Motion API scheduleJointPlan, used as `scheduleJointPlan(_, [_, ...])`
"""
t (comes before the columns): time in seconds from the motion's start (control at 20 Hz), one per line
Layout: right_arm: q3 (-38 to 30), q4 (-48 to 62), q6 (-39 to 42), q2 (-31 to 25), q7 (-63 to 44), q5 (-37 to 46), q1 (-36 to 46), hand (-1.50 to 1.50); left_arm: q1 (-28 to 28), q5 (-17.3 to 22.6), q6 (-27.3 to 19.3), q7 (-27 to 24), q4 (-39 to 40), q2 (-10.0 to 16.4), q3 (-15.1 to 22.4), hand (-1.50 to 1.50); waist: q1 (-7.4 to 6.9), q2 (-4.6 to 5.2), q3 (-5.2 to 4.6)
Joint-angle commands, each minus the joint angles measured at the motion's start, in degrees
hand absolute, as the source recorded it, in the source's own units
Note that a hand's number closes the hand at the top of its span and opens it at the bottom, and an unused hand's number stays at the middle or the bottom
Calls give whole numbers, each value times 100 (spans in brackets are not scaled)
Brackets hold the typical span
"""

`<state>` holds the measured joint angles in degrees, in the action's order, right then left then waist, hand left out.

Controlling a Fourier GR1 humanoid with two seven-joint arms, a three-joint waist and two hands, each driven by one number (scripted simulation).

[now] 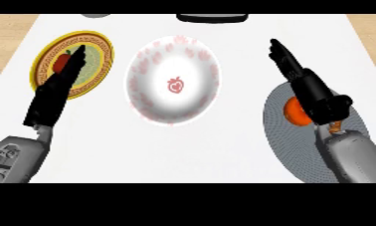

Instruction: Pick the croissant from the placemat and place it in the bowl

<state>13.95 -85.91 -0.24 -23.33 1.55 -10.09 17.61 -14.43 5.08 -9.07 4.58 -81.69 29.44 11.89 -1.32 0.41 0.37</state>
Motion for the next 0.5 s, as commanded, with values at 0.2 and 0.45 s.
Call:
scheduleJointPlan(0.2, [-230,-180,1221,426,511,-1280,166,-150,48,757,-228,-764,-324,-175,-1185,0,-21,-53,-35])
scheduleJointPlan(0.45, [-653,-79,-1220,157,1473,1072,-386,-150,15,1084,-226,-736,-145,-387,-1418,0,232,-54,-37])
